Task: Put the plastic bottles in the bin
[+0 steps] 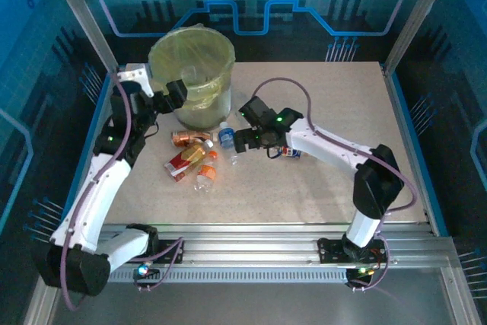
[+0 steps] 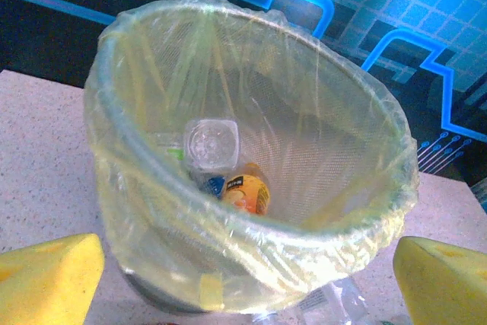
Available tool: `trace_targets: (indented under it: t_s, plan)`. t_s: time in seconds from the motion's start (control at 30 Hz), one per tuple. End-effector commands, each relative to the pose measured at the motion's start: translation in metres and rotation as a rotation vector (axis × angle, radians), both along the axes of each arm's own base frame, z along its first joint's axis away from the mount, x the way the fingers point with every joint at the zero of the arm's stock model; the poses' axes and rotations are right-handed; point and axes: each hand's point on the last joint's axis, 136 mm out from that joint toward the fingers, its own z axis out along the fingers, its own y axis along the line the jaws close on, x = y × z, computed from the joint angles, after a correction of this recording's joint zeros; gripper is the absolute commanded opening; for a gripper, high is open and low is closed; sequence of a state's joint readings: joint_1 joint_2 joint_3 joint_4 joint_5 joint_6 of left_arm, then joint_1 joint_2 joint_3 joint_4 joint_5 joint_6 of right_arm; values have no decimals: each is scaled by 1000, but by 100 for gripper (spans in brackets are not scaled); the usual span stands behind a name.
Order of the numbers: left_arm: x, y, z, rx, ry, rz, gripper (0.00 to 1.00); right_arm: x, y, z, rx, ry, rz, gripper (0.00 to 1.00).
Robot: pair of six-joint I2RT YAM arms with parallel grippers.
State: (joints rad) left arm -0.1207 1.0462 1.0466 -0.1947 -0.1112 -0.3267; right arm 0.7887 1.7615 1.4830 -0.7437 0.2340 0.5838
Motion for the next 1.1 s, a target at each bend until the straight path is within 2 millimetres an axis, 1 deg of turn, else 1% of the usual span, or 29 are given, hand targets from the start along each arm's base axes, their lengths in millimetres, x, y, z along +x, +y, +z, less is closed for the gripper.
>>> trace_targets:
  t_s: [0.0,0.2,0.37,0.53,0.77,0.93,1.07]
  plan:
    - [-12,9,20,-74,-117,60,99,-4,22,-8,-6,42,44,100]
    - [-35,25,11,-77,-144,135,99,-8,54,-35,-25,93,102,100]
    - [-49,33,1,-77,-152,174,99,-3,67,-53,-38,120,103,95]
    - [-52,38,-7,-57,-135,197,99,8,72,-64,-76,115,97,92]
    - [-49,37,-15,-50,-111,196,99,21,68,-83,-125,130,70,83]
    - [-48,37,-16,-47,-112,194,99,25,67,-93,-130,145,75,81]
    - [-46,37,-17,-47,-108,195,99,25,70,-104,-131,160,90,78]
